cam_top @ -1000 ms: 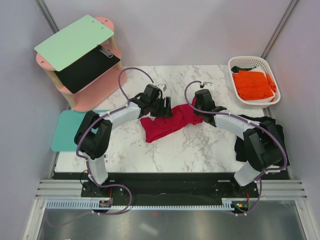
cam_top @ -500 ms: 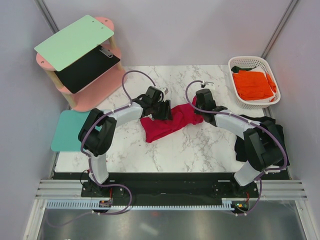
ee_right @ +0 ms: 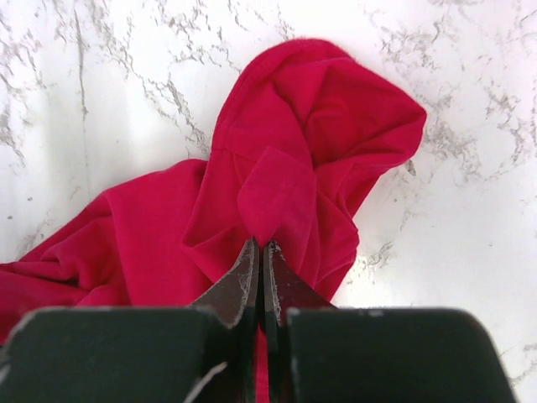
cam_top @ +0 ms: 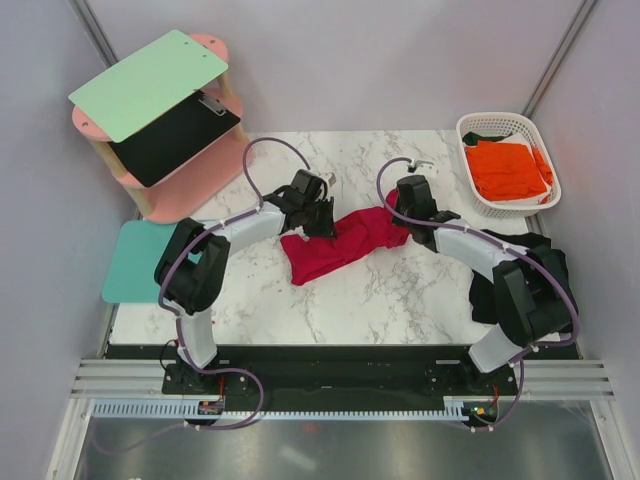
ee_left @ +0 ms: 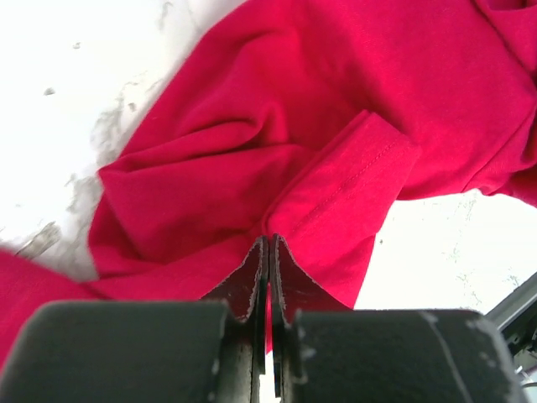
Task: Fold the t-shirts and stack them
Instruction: Flatten out the tshirt
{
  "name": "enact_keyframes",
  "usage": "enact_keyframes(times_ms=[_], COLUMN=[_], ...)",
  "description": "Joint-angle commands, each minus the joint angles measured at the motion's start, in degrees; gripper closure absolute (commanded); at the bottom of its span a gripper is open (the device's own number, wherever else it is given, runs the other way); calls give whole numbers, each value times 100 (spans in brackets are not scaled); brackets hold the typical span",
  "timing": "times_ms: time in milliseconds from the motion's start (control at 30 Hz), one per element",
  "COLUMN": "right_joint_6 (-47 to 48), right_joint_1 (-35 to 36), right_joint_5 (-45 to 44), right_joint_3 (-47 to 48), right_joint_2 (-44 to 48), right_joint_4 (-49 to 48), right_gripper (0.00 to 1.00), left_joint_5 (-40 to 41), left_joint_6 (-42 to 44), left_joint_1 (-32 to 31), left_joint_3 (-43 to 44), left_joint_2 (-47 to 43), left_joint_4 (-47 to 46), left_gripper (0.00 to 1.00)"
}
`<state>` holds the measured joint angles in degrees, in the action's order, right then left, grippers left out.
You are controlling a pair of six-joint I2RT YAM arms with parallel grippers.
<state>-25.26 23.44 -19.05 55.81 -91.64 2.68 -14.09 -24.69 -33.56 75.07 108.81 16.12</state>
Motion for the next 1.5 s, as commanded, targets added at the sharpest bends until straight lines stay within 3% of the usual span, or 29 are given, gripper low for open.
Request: enact_keyframes(times_ms=[0, 533, 733, 1100, 1467], right_joint_6=[47, 434, 758, 1172, 1023], right_joint_1=[-59, -50, -59, -41, -42], right_joint_5=[76, 323, 576, 1140, 1500], right_joint_3=[246, 843, 1107, 1212, 2407], right_joint_2=[506, 1937, 2780, 4645, 5859], right_joint_4=[-4, 426, 567, 866, 1586], right_gripper=[96, 98, 99, 100, 100], left_joint_5=[512, 1900, 2305, 2182, 1533], left_joint_6=[192, 228, 262, 465, 298], left_joint_1=[34, 1035, 1080, 1080, 1080], left_joint_3=[140, -194, 69, 350, 1923], left_joint_2=[-763, -3426, -4148, -6125, -7400], left_joint_4=[198, 533, 892, 1736, 2597], left_gripper=[98, 98, 98, 98, 98])
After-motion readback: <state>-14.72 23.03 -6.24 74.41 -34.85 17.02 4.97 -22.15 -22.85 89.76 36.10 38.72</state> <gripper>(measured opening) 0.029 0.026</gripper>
